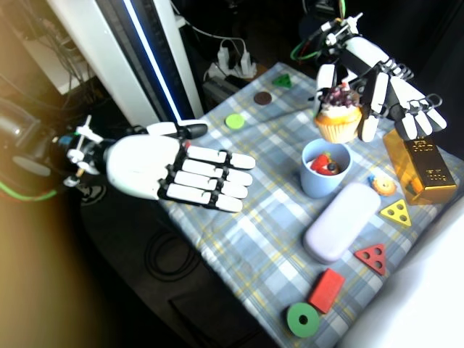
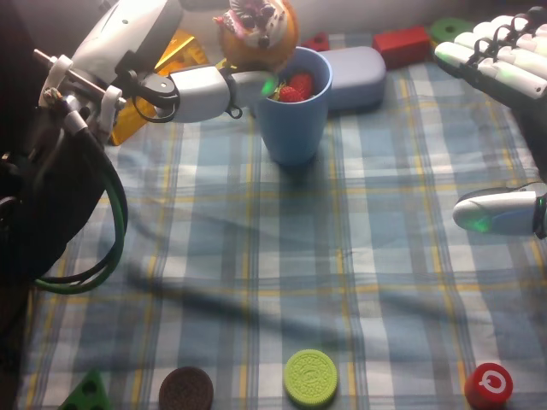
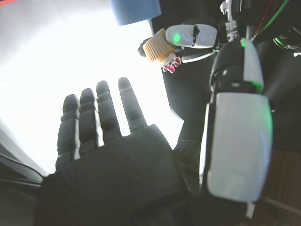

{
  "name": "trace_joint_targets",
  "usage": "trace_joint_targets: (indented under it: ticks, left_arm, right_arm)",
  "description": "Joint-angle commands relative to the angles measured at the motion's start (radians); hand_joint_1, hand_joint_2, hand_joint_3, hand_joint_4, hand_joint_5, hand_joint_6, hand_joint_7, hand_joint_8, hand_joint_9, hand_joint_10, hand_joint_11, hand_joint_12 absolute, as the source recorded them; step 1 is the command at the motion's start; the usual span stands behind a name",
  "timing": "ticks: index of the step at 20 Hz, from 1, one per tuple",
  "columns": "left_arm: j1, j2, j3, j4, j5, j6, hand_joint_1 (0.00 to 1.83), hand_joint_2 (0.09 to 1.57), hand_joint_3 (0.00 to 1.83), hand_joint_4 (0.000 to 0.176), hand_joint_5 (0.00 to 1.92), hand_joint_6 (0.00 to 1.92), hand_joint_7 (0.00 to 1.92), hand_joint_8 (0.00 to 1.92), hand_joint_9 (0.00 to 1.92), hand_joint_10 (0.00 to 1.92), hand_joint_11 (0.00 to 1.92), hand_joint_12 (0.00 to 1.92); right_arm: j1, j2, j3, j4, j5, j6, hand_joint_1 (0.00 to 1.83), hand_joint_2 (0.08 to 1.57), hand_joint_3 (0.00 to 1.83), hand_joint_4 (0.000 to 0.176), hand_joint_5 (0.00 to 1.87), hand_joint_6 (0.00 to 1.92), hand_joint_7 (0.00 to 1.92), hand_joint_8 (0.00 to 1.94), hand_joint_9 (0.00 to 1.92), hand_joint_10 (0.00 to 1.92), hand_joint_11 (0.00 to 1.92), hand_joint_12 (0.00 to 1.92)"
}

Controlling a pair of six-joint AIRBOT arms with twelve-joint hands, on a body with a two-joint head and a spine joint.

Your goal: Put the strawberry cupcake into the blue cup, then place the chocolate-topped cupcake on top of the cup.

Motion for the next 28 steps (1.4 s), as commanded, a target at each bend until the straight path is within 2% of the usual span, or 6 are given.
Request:
trace_joint_targets:
  ticks: [1, 7, 14, 20, 23, 28]
  left_arm:
    - [-0.022, -0.005, 0.006, 0.034, -0.12, -0.009, 0.97, 0.98, 0.0, 0.17, 0.87, 0.01, 0.35, 0.01, 0.18, 0.01, 0.0, 0.0]
    - [-0.034, -0.025, 0.019, 0.042, -0.119, -0.009, 0.95, 0.98, 0.0, 0.174, 0.88, 0.0, 0.35, 0.0, 0.15, 0.0, 0.0, 0.0]
    - [-0.022, -0.041, 0.03, 0.029, -0.116, -0.009, 0.92, 0.97, 0.0, 0.041, 0.57, 0.0, 0.35, 0.0, 0.16, 0.0, 0.0, 0.0]
    - [-0.017, -0.046, 0.037, 0.025, -0.116, -0.026, 0.96, 0.98, 0.0, 0.039, 0.51, 0.0, 0.3, 0.0, 0.14, 0.0, 0.0, 0.0]
    - [-0.011, -0.044, 0.049, 0.029, -0.115, -0.078, 0.93, 0.95, 0.0, 0.079, 0.57, 0.0, 0.3, 0.0, 0.13, 0.0, 0.0, 0.0]
    - [-0.012, -0.035, 0.041, 0.038, -0.115, -0.078, 0.91, 0.94, 0.0, 0.051, 0.59, 0.02, 0.31, 0.01, 0.15, 0.01, 0.0, 0.0]
  right_arm:
    - [0.005, -0.003, 0.003, 0.005, 0.125, 0.01, 0.0, 0.93, 0.01, 0.005, 0.03, 0.01, 0.1, 0.01, 0.04, 0.0, 0.04, 0.06]
    - [0.005, -0.007, 0.007, 0.004, 0.132, 0.028, 0.0, 0.91, 0.0, 0.041, 0.01, 0.0, 0.08, 0.0, 0.03, 0.01, 0.03, 0.07]
    - [0.005, -0.002, 0.007, -0.003, 0.134, 0.035, 0.0, 0.91, 0.01, 0.0, 0.0, 0.0, 0.05, 0.01, 0.03, 0.01, 0.05, 0.05]
    - [0.005, -0.003, 0.007, -0.004, 0.134, 0.036, 0.0, 0.9, 0.0, 0.02, 0.0, 0.0, 0.06, 0.01, 0.02, 0.01, 0.04, 0.05]
    - [0.004, -0.004, 0.007, -0.005, 0.134, 0.036, 0.0, 0.93, 0.01, 0.005, 0.0, 0.0, 0.03, 0.0, 0.02, 0.01, 0.04, 0.05]
    - [0.003, -0.004, 0.007, -0.006, 0.134, 0.036, 0.0, 0.92, 0.0, 0.004, 0.0, 0.0, 0.04, 0.0, 0.01, 0.0, 0.01, 0.04]
